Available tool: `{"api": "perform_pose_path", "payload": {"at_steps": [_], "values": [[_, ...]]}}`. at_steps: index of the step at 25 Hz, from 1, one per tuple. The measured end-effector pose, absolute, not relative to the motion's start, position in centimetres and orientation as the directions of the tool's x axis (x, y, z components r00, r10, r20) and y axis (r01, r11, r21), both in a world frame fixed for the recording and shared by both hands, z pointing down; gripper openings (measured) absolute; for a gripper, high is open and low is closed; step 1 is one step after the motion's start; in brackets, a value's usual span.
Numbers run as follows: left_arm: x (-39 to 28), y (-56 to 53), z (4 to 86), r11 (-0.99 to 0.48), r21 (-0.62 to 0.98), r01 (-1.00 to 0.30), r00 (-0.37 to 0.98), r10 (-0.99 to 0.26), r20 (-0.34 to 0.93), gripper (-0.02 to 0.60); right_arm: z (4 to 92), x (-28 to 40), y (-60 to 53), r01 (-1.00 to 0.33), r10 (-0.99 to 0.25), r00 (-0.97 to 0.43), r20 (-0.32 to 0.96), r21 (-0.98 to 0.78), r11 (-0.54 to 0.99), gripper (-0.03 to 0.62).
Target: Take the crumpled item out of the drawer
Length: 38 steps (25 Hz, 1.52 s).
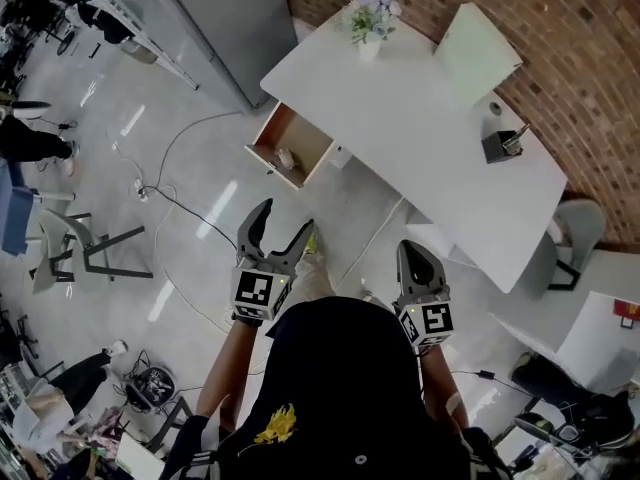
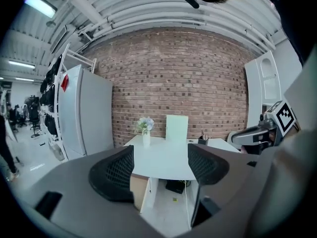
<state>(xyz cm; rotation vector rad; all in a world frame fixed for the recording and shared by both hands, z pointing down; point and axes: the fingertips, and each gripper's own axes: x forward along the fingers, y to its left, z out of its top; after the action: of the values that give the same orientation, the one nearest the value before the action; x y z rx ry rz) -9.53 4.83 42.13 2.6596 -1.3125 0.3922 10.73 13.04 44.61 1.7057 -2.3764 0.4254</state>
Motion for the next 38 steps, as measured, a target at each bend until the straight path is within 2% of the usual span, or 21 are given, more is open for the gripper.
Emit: {"api": "perform_pose_path", "payload": {"at_steps": [5,9,15,21,25,28,32,35,38], "values": [[-13.6,-3.5,42.7,-0.652,0.102,-0.752,0.652,-0.709,0.269,0.355,43.2,4.3,6.5,-0.96,-0.891,-0.28,0.357,-0.091,0.266,0.028],[-15.5,-8.3,46.4,-0.69,0.086,-0.719,0.671,-0.657,0.344,0.354,43.8,0.5,3.2,-0.955,-0.869,-0.295,0.397,-0.09,0.283,0.028],[-14.7,-11.9,52.8,-0.718,0.118,-0.686,0.683,-0.58,0.444,0.354,46.8,-1.5,0.8,-0.947,-0.83,-0.32,0.457,-0.12,0.299,0.028],[-14.2,-14.3,64.1,-0.742,0.107,-0.662,0.634,-0.477,0.61,0.354,51.7,-2.4,-1.2,-0.916,-0.779,-0.399,0.484,-0.169,0.364,0.028],[-14.3,-17.1,74.5,-0.684,0.214,-0.697,0.593,-0.382,0.709,0.354,55.9,-2.7,-3.6,-0.897,-0.758,-0.427,0.494,-0.127,0.422,0.028],[-14.7,-19.3,84.0,-0.628,0.217,-0.747,0.507,-0.327,0.797,0.354,60.0,-2.9,-5.4,-0.9,-0.749,-0.426,0.507,-0.154,0.408,0.028],[-15.5,-21.3,95.1,-0.602,0.113,-0.791,0.33,-0.265,0.906,0.354,64.0,-3.8,-5.8,-0.904,-0.754,-0.426,0.499,-0.262,0.337,0.028],[-17.3,-22.5,101.1,-0.674,-0.066,-0.736,0.148,-0.256,0.955,0.355,66.4,-4.5,-4.3,-0.896,-0.732,-0.44,0.521,-0.311,0.317,0.028],[-18.7,-22.6,105.2,-0.733,-0.131,-0.667,0.049,-0.219,0.974,0.354,68.3,-4.6,-2.6,-0.89,-0.683,-0.452,0.574,-0.338,0.305,0.028]]}}
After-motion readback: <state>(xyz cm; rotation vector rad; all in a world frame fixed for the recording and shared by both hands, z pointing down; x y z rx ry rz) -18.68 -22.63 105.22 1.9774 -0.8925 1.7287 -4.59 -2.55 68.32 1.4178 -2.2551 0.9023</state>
